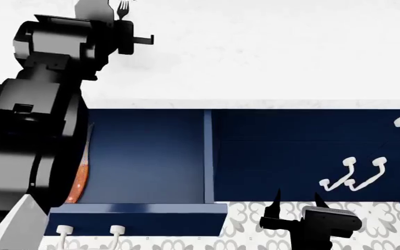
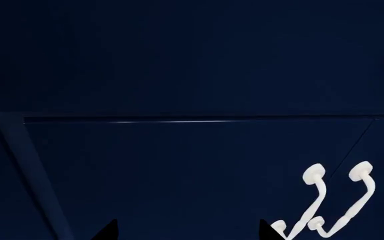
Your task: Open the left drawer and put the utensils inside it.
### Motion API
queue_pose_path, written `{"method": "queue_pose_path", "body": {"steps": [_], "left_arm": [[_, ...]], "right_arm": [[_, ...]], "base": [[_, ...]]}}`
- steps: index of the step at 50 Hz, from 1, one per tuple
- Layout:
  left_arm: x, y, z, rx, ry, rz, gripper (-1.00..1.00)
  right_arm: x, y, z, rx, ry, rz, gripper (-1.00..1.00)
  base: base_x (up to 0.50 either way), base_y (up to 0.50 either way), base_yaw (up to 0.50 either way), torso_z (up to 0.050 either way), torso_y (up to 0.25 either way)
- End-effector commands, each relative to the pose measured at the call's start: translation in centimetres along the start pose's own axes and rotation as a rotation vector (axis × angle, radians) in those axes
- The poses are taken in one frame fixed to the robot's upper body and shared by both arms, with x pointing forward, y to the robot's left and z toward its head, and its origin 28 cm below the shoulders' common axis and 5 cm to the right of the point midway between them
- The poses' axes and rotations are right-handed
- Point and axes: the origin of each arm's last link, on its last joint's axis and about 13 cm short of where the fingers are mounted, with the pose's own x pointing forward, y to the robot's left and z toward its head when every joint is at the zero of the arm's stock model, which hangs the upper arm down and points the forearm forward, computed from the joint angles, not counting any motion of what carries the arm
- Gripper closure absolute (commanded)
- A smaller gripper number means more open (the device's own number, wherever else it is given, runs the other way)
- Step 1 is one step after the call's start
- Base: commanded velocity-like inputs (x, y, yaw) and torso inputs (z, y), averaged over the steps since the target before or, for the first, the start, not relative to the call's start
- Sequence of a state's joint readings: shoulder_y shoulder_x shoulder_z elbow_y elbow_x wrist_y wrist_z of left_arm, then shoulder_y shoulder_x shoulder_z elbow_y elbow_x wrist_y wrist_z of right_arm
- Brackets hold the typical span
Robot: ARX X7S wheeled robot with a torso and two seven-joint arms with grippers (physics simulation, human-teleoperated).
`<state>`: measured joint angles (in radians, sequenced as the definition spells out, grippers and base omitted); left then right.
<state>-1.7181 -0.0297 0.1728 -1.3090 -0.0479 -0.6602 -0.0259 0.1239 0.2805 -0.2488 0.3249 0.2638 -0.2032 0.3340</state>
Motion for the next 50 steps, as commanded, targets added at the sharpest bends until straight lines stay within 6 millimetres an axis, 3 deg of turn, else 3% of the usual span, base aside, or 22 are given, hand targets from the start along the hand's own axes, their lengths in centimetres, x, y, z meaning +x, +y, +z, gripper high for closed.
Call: {"method": "queue_pose_path", "body": {"steps": [1,8,22,24,26,28,31,38,50], "left_arm": [[-0.6,0.0,1.3,0.034,-0.022,-0.009,1.00],[-1.0,-0.3,1.6,0.047,-0.003,-0.023,1.00],[-7.7,0.2,-0.1,0.092,0.118,-0.118,1.00],[-7.8,0.3,-0.2,0.098,0.139,-0.130,1.00],[-8.2,1.7,-0.5,0.120,0.154,-0.011,1.00],[-9.0,1.7,-0.8,0.140,0.164,0.058,1.00],[-10.9,0.8,-1.1,0.136,0.193,-0.129,1.00],[-12.3,1.2,-2.2,0.128,0.267,-0.185,1.00],[-14.3,1.3,-4.0,0.155,0.366,-0.247,1.00]], "right_arm": [[-0.1,0.0,0.1,0.000,-0.006,0.002,-1.00],[-0.1,0.0,0.1,0.000,-0.006,0.002,-1.00],[-0.1,0.0,0.1,0.000,-0.006,0.002,-1.00],[-0.1,0.0,0.1,0.000,-0.007,0.002,-1.00],[-0.1,0.0,0.1,0.001,-0.007,0.002,-1.00],[-0.1,0.0,0.1,0.000,-0.006,0.002,-1.00],[-0.1,0.0,0.1,0.001,-0.006,0.002,-1.00],[-0.1,0.0,0.1,0.000,-0.006,0.002,-1.00],[-0.1,0.0,0.1,0.000,-0.006,0.002,-1.00]], "base": [[0.00,0.00,0.00,-0.003,0.082],[0.00,0.00,0.00,-0.022,0.233],[0.00,0.00,0.00,-0.025,0.250],[0.00,0.00,0.00,-0.025,0.250],[0.00,0.00,0.00,-0.025,0.250],[0.00,0.00,0.00,-0.025,0.250],[0.00,0.00,0.00,-0.025,0.250],[0.00,0.00,0.00,-0.025,0.250],[0.00,0.00,0.00,0.000,0.000]]}}
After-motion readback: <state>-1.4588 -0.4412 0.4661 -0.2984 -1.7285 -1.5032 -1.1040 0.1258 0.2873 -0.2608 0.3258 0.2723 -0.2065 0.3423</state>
